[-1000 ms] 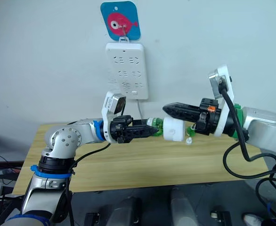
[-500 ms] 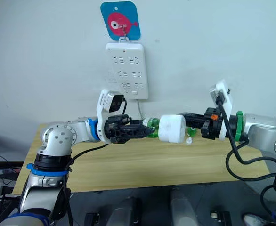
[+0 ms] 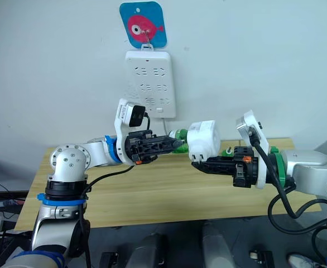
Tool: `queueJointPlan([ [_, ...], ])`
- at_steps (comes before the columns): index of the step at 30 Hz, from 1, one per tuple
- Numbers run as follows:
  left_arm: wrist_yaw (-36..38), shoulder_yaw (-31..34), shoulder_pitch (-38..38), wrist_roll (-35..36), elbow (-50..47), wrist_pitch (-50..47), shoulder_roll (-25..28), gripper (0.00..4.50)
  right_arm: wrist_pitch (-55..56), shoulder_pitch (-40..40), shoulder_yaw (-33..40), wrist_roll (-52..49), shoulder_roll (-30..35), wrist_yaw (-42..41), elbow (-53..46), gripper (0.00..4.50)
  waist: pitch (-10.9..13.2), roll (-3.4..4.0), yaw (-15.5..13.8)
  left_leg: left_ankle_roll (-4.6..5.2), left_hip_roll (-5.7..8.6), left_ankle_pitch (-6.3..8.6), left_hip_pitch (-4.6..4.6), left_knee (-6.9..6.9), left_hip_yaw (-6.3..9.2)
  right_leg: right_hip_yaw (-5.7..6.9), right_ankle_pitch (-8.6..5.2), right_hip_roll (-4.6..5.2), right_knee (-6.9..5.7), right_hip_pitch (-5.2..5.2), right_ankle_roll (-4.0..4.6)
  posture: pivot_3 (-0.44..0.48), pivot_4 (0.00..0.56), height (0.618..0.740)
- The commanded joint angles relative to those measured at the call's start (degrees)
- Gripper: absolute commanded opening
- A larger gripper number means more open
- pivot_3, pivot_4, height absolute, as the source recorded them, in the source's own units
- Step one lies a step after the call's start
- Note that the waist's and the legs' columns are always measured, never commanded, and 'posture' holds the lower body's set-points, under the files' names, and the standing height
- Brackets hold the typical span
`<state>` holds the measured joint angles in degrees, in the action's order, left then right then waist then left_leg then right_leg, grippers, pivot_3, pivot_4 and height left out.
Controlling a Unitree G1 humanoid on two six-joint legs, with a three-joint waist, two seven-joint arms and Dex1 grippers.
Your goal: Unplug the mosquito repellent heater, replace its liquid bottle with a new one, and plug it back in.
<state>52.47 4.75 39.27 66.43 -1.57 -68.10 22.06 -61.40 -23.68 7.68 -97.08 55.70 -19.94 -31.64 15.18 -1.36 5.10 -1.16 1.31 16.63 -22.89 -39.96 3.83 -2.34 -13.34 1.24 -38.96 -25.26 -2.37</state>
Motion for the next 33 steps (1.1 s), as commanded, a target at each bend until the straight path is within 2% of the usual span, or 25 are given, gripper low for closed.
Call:
queueJointPlan([
  [1,0.32,0.6,0.82,-0.59,-0.77,1.85,-0.28,2.41,2.37,-0.19,1.59,-4.39,0.97,2.34,-1.74,0.0,0.0,0.0,0.0,0.0,0.0,0.0,0.0,0.0,-0.01,-0.01,0.0,0.0,0.0,0.0,0.0,-0.211,0.185,0.74],
  [16,7.87,-5.38,-1.85,-9.74,-4.24,9.5,2.5,2.41,6.94,-5.53,-1.42,-12.49,1.39,12.46,0.0,0.0,0.0,0.0,0.03,0.0,0.0,0.0,0.0,0.01,-0.02,-0.01,0.0,-0.02,0.0,0.0,0.0,-0.213,0.186,0.74],
  [33,15.07,-9.48,-2.42,-14.15,-6.87,13.91,5.76,2.41,4.52,-8.57,-4.42,-11.5,3.24,14.06,5.27,0.0,0.0,0.0,0.02,0.02,0.0,0.01,-0.01,0.0,-0.02,-0.01,0.0,-0.02,0.01,0.0,0.0,-0.21,0.186,0.74],
])
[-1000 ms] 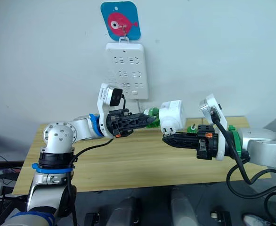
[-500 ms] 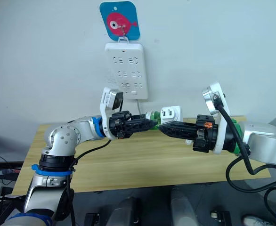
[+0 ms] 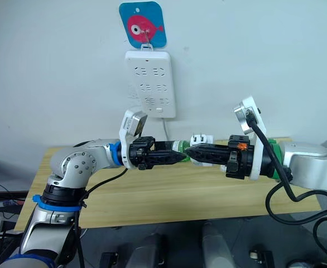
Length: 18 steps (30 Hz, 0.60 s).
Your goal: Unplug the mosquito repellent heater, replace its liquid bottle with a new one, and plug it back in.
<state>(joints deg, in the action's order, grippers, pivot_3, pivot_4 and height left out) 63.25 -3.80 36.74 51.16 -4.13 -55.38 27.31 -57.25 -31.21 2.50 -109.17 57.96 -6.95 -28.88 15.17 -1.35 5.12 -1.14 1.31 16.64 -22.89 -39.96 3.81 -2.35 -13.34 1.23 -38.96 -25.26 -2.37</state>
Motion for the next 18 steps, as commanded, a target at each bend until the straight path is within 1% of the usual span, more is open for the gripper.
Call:
queueJointPlan([
  [1,4.61,-0.99,-0.06,1.08,-4.31,1.32,0.72,2.41,0.33,-1.1,0.64,0.53,0.94,1.14,2.76,0.0,0.0,0.0,0.0,0.0,0.0,0.0,0.0,0.0,0.0,0.0,0.0,0.0,0.0,0.0,0.0,-0.207,0.188,0.74],
  [10,7.31,-2.13,-2.05,0.33,-5.29,3.0,2.17,2.41,-0.4,-1.04,-0.52,1.34,0.78,1.92,5.01,0.0,0.0,0.0,0.01,0.0,-0.01,0.0,0.01,0.0,-0.01,-0.01,0.0,0.01,0.0,0.0,0.0,-0.204,0.19,0.74],
  [18,7.09,-1.94,-2.65,-0.05,-4.81,3.44,1.91,2.34,-0.75,-0.69,0.03,1.67,0.56,2.09,5.75,0.0,0.0,0.0,-0.02,0.01,-0.01,0.01,-0.01,0.0,-0.01,-0.01,0.0,0.01,0.01,0.0,0.0,-0.203,0.19,0.74],
])
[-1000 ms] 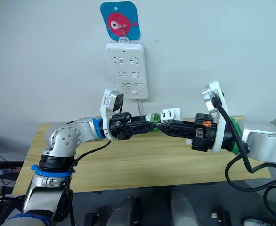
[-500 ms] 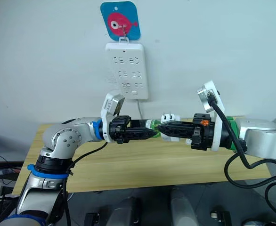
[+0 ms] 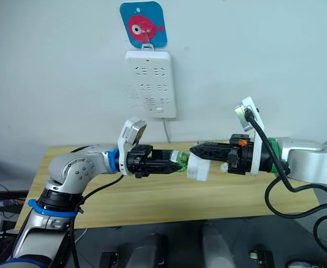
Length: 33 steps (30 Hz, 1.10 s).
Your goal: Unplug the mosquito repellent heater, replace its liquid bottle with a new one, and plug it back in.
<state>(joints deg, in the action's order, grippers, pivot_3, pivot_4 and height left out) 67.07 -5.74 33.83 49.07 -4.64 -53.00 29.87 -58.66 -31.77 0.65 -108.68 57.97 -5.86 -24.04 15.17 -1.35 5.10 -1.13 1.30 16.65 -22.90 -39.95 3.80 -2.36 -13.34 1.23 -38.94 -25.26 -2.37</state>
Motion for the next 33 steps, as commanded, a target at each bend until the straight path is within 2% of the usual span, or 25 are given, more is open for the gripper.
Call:
queueJointPlan([
  [1,2.96,0.18,0.31,2.16,-4.05,0.83,-0.78,2.34,0.77,-0.1,2.33,1.04,0.5,0.4,0.47,0.0,0.0,0.0,0.0,0.0,0.0,0.0,0.0,0.0,0.01,0.01,0.0,0.0,0.0,0.0,0.0,-0.204,0.19,0.74],
  [6,0.37,1.68,0.6,2.52,-1.66,-0.3,-2.22,2.34,4.13,0.9,7.88,-1.78,-0.64,-2.03,-2.26,0.0,0.0,0.0,-0.02,0.0,0.0,0.0,0.0,0.0,0.0,0.01,0.0,0.0,0.0,0.0,0.0,-0.208,0.19,0.74],
  [9,-1.6,2.76,0.57,3.02,-0.75,-1.29,-3.6,2.34,6.74,3.01,11.09,-2.9,-1.4,-0.23,-3.41,0.0,0.0,0.0,-0.02,0.0,0.0,0.0,0.0,0.0,0.0,0.01,0.0,0.0,0.0,0.0,0.0,-0.213,0.191,0.74],
  [11,-2.34,2.87,0.28,2.71,-0.47,-1.28,-4.06,2.34,8.29,4.3,12.71,-3.85,-1.75,1.08,-4.28,0.37,0.0,0.0,-0.01,0.0,0.0,0.0,0.0,0.0,0.01,0.01,0.0,0.0,0.0,0.01,0.0,-0.215,0.191,0.74],
  [16,-8.74,6.5,0.95,4.83,2.56,-3.33,-8.01,2.34,11.59,11.82,18.93,1.63,-2.42,4.31,-6.16,1.94,-0.01,-0.02,-0.13,0.0,0.01,0.0,-0.01,0.0,0.01,-0.01,0.0,0.0,-0.01,0.02,0.0,-0.219,0.189,0.74],
  [23,-22.05,15.69,2.58,15.31,5.87,-12.24,-15.49,2.34,16.61,27.8,25.47,9.48,-9.47,6.1,-12.04,4.43,-0.1,0.03,-0.15,0.0,0.01,0.0,-0.02,-0.02,-0.01,-0.04,0.0,0.0,-0.04,0.01,-0.01,-0.224,0.185,0.74],
  [28,-33.73,21.17,1.84,25.53,7.14,-17.27,-20.54,2.34,21.56,34.31,21.17,15.91,-18.88,9.61,-16.94,4.5,-0.59,0.05,0.08,-0.02,-0.03,-0.01,0.03,0.0,0.01,-0.05,0.0,-0.04,-0.06,0.02,-0.01,-0.227,0.184,0.74],
  [33,-45.67,24.46,1.53,35.39,9.01,-18.06,-24.43,2.34,26.27,33.59,14.15,23.84,-29.3,14.48,-18.47,4.5,-1.25,0.18,0.11,-0.05,-0.03,-0.03,0.09,-0.01,-0.03,-0.11,0.0,-0.07,-0.07,0.04,-0.02,-0.233,0.181,0.74],
])
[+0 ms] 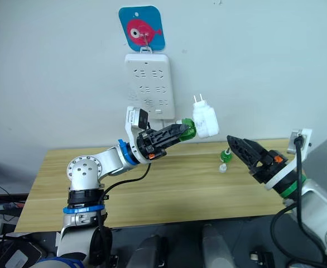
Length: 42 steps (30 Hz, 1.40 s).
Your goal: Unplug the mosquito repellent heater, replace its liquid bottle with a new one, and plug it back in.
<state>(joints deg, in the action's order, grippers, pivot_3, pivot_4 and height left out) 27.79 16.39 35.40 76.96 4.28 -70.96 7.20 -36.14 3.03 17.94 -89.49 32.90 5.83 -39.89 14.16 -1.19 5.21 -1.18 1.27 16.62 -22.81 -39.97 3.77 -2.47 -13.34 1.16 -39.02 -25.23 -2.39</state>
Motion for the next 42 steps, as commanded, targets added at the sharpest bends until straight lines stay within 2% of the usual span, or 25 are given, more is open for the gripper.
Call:
queueJointPlan([
  [1,-8.62,2.62,-0.12,9.18,0.45,0.1,-2.27,2.34,4.48,-1.89,-4.12,5.22,-5.88,3.53,-2.59,4.5,-0.4,0.03,0.01,0.0,0.0,0.0,-0.01,0.0,0.01,-0.02,0.0,0.0,0.01,0.0,0.0,-0.237,0.179,0.74],
  [7,-19.02,2.11,-1.42,18.04,1.4,2.12,-4.0,2.34,6.16,-6.63,-9.17,8.01,-11.49,5.53,-2.19,4.5,-0.81,0.14,0.47,-0.03,0.04,-0.02,0.0,0.01,-0.01,-0.01,0.0,-0.02,0.02,0.0,0.0,-0.241,0.176,0.74],
  [14,-25.96,-0.76,-3.63,25.75,0.7,4.64,-4.48,2.34,7.18,-11.28,-12.77,9.84,-16.74,5.79,0.26,4.5,-1.1,0.12,0.76,-0.02,0.05,-0.01,-0.02,0.01,0.05,-0.02,0.0,-0.07,0.03,0.02,0.0,-0.246,0.175,0.74],
  [26,-28.6,-3.81,-4.71,32.48,0.89,8.27,-2.2,2.34,7.48,-14.7,-14.44,11.81,-22.25,5.05,4.22,4.5,-1.87,0.16,1.45,0.02,0.06,0.01,-0.01,0.04,0.07,0.01,0.0,-0.13,0.03,0.03,0.01,-0.247,0.169,0.74],
  [37,-29.87,-6.03,-6.06,36.04,1.32,9.06,-1.16,2.34,6.74,-18.41,-15.45,8.44,-25.64,2.63,6.72,4.5,-1.93,0.19,1.5,0.03,0.08,0.01,-0.01,0.04,0.1,0.02,0.0,-0.14,0.04,0.04,0.01,-0.244,0.17,0.74],
  [39,-29.87,-5.92,-6.09,36.04,1.42,8.97,-1.22,2.34,6.63,-18.64,-15.52,8.24,-25.78,2.34,6.92,4.14,-1.94,0.19,1.5,0.03,0.08,0.01,-0.01,0.04,0.09,0.03,0.0,-0.14,0.04,0.04,0.01,-0.244,0.17,0.74],
  [42,-29.75,-5.84,-6.4,36.04,1.52,8.26,-1.18,2.34,6.44,-18.8,-15.79,8.05,-25.97,1.9,7.08,3.15,-1.94,0.19,1.57,0.03,0.08,0.02,-0.01,0.04,0.1,0.02,0.0,-0.14,0.04,0.03,0.01,-0.244,0.17,0.74],
])
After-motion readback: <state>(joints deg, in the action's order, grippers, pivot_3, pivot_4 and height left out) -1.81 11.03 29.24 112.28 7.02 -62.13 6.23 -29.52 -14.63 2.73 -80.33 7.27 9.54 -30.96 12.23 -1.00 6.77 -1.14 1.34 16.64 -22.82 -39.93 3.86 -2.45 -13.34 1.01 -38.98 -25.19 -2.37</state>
